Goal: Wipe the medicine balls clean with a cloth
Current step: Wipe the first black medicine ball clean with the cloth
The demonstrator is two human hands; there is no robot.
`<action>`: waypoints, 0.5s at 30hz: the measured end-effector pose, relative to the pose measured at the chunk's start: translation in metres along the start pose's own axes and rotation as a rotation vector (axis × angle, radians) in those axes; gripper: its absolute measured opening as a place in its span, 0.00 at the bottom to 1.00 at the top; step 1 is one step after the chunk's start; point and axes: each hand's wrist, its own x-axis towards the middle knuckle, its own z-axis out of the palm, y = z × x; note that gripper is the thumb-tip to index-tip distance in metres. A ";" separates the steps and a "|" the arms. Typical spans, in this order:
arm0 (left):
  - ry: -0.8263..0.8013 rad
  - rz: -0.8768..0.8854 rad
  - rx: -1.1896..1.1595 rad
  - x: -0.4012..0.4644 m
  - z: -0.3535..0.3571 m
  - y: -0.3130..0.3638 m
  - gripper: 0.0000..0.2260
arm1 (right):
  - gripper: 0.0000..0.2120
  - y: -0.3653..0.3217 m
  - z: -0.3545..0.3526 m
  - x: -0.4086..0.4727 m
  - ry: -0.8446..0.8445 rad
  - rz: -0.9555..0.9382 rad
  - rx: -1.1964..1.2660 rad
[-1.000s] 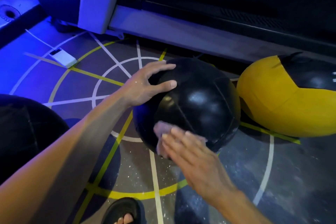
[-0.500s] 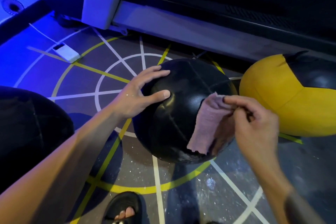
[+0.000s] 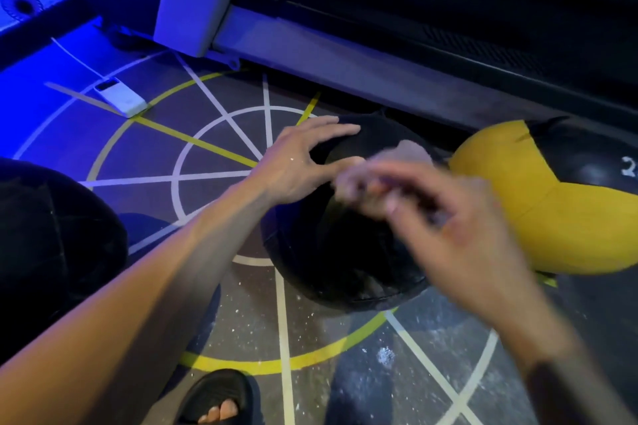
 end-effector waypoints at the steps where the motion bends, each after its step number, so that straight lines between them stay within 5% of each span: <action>1: -0.007 -0.008 0.000 0.002 0.000 0.001 0.30 | 0.18 0.009 0.013 -0.014 -0.058 -0.012 -0.128; 4: -0.028 -0.008 -0.074 -0.004 -0.005 0.003 0.23 | 0.30 0.031 0.039 -0.041 -0.089 -0.020 -0.544; 7: -0.002 -0.017 -0.331 -0.021 -0.017 0.006 0.15 | 0.40 0.041 0.050 -0.048 -0.059 0.040 -0.566; 10: 0.043 -0.101 -0.544 -0.042 -0.028 -0.002 0.14 | 0.41 0.049 0.062 -0.062 0.023 0.065 -0.608; 15: 0.335 -0.391 -0.441 -0.047 -0.031 -0.043 0.10 | 0.37 0.067 0.075 -0.097 0.143 -0.029 -0.616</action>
